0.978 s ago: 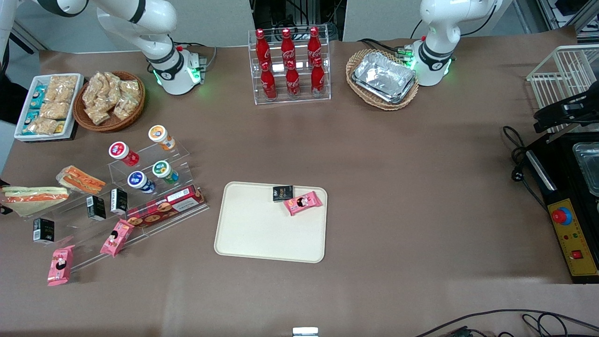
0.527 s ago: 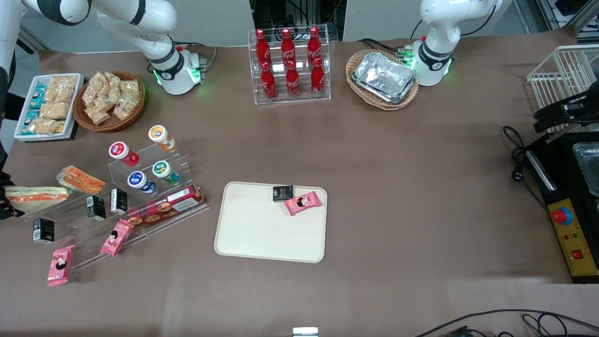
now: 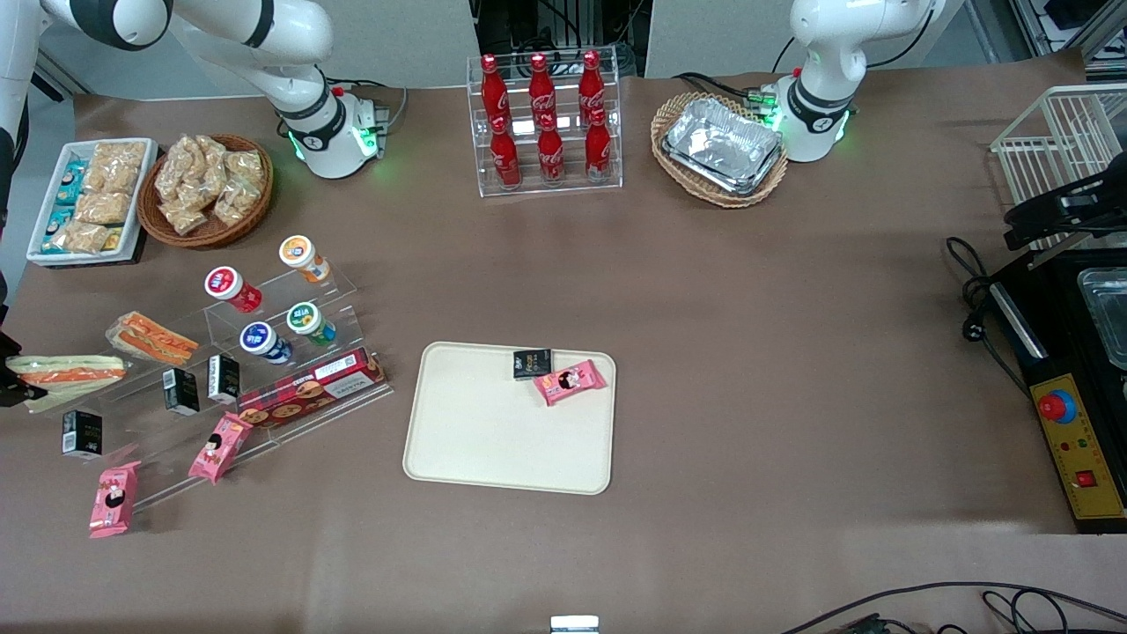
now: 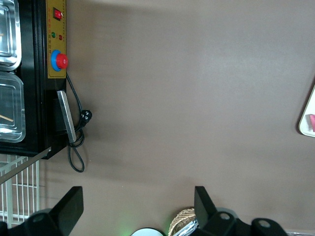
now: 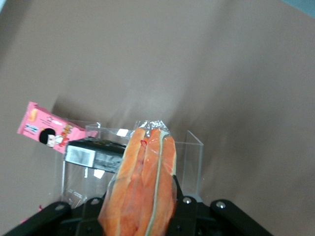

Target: Place sandwich on tray

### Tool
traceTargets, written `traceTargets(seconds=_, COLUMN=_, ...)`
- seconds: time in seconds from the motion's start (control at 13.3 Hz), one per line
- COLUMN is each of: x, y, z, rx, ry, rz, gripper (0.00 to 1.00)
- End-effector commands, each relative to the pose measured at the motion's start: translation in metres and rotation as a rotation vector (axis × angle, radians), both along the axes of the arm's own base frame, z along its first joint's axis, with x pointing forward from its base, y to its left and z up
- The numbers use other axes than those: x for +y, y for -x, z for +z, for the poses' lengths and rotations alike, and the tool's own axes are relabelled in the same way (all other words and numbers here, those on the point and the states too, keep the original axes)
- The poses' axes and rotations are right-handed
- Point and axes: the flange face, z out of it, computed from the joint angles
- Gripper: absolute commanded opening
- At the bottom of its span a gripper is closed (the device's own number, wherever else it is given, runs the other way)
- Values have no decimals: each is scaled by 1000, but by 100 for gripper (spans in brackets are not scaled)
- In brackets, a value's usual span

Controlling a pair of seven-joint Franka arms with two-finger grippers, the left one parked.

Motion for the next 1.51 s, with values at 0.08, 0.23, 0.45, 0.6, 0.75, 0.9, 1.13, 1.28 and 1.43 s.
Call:
traceTargets(seconds=0.08, x=7, y=-18, z=70, rx=-44, ry=-23, rz=52, gripper=32)
traceTargets(seconds=0.23, x=18, y=-23, z=105, rx=-44, ry=-48, rz=80, gripper=32)
traceTargets(seconds=0.45, x=60, y=-38, z=136, rx=-71, ry=-78, rz=116, gripper=32)
traceTargets(seconds=0.6, x=116, y=-58, z=145, rx=-78, ry=-93, rz=117, gripper=32)
traceTargets(seconds=0.75, x=178, y=-77, z=147, rx=-74, ry=-123, rz=64, gripper=32)
traceTargets(seconds=0.9, x=235, y=-91, z=146, rx=-69, ry=-144, rz=6, gripper=32)
traceTargets(seconds=1.13, x=300, y=-104, z=138, rx=-65, ry=-164, rz=-62, gripper=32)
traceTargets(seconds=1.28, x=343, y=-109, z=127, rx=-52, ry=-169, rz=-89, gripper=32)
traceTargets(seconds=1.43, x=380, y=-114, z=116, rx=-50, ry=-170, rz=-112, gripper=32)
